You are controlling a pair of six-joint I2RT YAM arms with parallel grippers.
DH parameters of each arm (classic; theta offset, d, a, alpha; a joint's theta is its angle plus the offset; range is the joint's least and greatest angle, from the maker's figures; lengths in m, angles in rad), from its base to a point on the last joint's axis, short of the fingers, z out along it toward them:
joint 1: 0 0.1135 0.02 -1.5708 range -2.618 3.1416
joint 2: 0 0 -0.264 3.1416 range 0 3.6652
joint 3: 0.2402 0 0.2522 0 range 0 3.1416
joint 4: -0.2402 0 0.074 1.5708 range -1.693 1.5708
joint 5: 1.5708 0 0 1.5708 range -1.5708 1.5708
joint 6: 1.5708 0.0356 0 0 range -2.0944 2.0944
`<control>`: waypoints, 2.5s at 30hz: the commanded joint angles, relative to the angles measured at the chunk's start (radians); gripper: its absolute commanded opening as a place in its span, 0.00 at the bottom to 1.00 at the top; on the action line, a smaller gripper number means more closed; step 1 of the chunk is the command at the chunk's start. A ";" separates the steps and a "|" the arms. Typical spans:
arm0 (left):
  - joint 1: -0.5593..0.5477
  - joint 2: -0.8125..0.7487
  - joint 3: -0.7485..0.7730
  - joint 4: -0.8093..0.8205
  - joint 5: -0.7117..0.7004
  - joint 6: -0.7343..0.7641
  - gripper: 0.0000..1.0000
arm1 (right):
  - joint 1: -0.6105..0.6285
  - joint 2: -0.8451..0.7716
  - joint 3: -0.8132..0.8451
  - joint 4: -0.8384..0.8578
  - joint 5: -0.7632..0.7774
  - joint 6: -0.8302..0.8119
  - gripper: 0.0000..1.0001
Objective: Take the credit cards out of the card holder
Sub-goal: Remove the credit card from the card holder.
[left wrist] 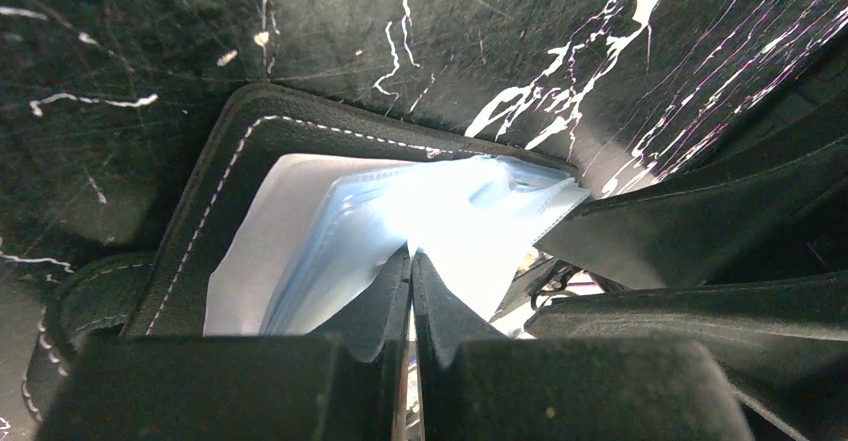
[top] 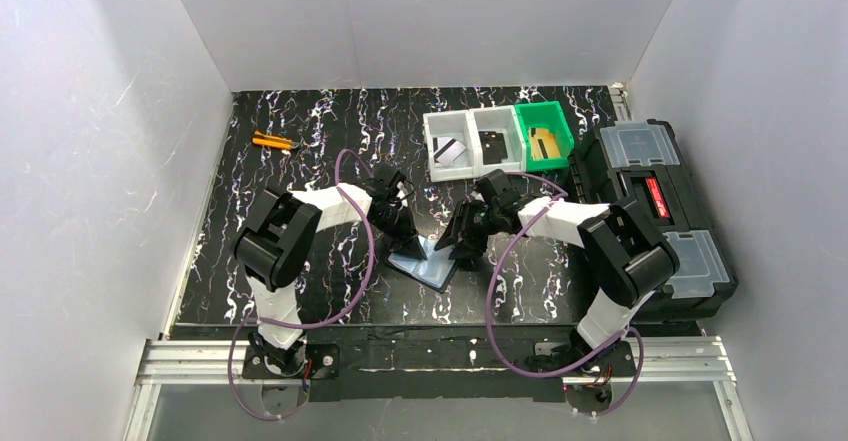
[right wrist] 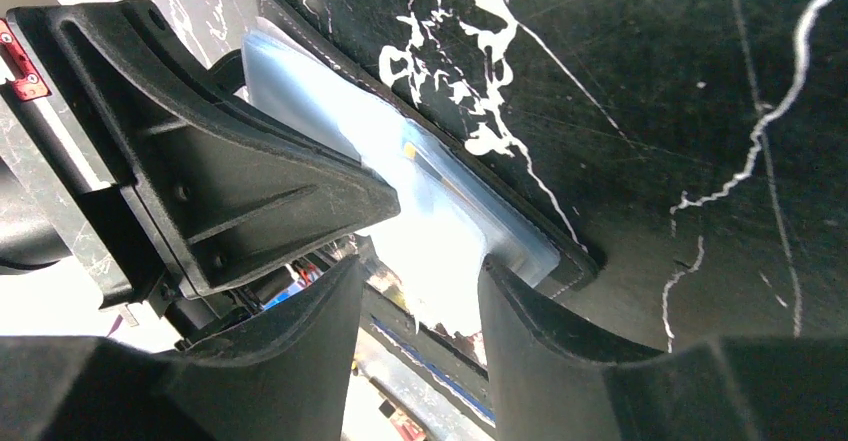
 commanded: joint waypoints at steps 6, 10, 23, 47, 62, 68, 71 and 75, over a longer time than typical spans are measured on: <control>-0.021 0.020 -0.045 -0.048 -0.057 0.019 0.00 | 0.036 0.078 0.030 0.042 -0.023 0.011 0.55; -0.021 0.013 -0.043 -0.048 -0.052 0.021 0.00 | 0.041 0.079 0.038 0.044 -0.021 0.012 0.54; -0.022 -0.113 -0.006 -0.168 -0.121 0.081 0.27 | 0.040 0.087 0.117 -0.081 0.004 -0.079 0.01; 0.005 -0.155 0.068 -0.288 -0.388 0.244 0.34 | 0.044 0.196 0.421 -0.355 -0.004 -0.267 0.16; 0.061 -0.399 0.008 -0.385 -0.427 0.260 0.35 | 0.093 0.272 0.534 -0.288 -0.029 -0.118 0.47; 0.065 -0.449 0.037 -0.421 -0.402 0.280 0.35 | 0.102 0.354 0.554 -0.234 -0.035 -0.066 0.47; 0.065 -0.446 0.063 -0.430 -0.385 0.286 0.38 | 0.098 0.364 0.567 -0.252 -0.021 -0.081 0.47; 0.065 -0.419 0.098 -0.423 -0.356 0.294 0.40 | 0.094 0.314 0.571 -0.285 0.009 -0.108 0.48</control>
